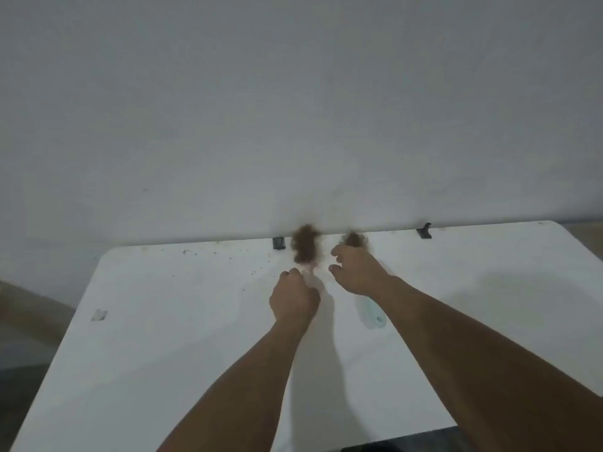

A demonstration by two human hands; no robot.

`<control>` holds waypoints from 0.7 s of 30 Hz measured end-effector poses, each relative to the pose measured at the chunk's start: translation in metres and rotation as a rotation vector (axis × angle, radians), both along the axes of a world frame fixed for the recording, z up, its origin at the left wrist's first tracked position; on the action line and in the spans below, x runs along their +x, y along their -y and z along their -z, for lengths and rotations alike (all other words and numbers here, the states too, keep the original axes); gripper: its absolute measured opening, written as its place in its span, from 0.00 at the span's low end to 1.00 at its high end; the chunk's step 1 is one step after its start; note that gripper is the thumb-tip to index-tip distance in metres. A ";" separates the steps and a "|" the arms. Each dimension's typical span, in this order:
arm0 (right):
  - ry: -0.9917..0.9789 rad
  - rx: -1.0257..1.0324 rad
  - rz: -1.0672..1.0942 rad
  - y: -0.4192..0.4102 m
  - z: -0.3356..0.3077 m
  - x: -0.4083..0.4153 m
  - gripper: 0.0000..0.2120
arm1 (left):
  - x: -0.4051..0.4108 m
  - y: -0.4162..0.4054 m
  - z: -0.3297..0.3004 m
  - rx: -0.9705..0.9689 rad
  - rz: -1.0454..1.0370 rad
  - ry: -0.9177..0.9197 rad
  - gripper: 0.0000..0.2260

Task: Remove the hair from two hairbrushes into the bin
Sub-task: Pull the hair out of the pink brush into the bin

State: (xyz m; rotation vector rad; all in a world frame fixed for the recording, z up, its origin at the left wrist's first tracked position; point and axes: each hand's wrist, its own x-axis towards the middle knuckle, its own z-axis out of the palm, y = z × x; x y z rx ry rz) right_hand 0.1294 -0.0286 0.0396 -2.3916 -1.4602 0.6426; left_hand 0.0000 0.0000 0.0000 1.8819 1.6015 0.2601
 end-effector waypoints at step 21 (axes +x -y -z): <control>-0.723 0.337 0.630 0.009 -0.021 -0.002 0.31 | -0.033 0.006 -0.021 -0.461 0.126 0.621 0.07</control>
